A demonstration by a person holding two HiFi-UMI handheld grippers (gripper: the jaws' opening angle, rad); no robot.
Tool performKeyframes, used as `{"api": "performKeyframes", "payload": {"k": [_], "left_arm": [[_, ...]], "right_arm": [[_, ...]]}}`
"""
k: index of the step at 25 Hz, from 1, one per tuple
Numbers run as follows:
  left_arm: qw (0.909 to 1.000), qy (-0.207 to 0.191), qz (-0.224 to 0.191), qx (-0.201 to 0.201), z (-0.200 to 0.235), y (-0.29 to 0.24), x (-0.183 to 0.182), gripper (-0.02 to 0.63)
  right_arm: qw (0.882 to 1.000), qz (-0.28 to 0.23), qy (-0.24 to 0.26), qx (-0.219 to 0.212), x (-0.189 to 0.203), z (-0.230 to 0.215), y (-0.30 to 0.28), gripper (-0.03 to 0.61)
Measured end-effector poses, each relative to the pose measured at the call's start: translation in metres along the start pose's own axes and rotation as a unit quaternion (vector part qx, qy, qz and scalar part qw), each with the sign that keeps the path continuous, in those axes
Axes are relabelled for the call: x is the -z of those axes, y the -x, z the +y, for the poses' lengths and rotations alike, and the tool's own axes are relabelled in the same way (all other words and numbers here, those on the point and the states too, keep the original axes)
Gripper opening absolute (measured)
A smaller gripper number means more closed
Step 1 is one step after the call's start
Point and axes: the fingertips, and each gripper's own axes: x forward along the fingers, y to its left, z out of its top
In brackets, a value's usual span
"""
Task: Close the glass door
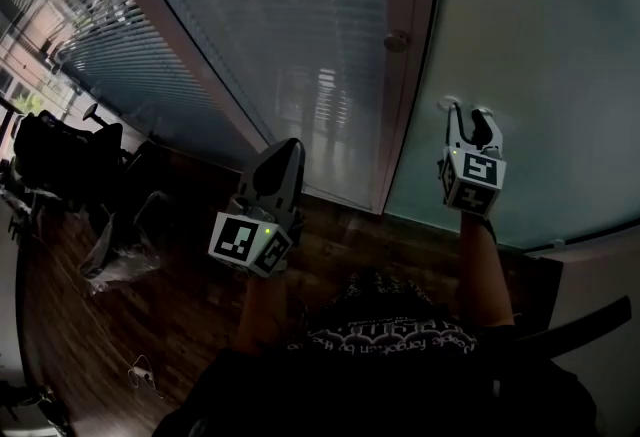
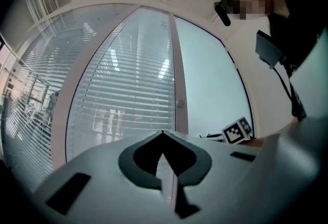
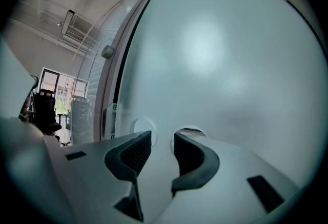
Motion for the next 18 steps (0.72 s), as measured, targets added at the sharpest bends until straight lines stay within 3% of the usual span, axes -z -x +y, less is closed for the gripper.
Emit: {"api": "performKeyframes", "payload": {"k": [5,10,13,18], "left_arm": [[1.0000,0.002,-0.001,0.004,-0.006,0.004,0.002,0.002],[0.9999,0.002,-0.003,0.011,-0.015,0.006,0.001,0.002],[0.9999,0.001,-0.004,0.013,-0.022,0.010,-0.001,0.002],[0.9997,-0.005,-0.009,0.020,-0.033,0.016,-0.005,0.002]], "right_arm": [[1.000,-0.009,0.000,0.004,0.001,0.002,0.019,0.123],[0.999,-0.052,-0.007,-0.008,-0.020,0.007,0.050,0.120],[0.997,-0.079,0.000,-0.026,-0.037,0.015,0.067,0.008],[0.995,-0.082,-0.001,-0.053,-0.044,0.027,0.081,0.003]]}}
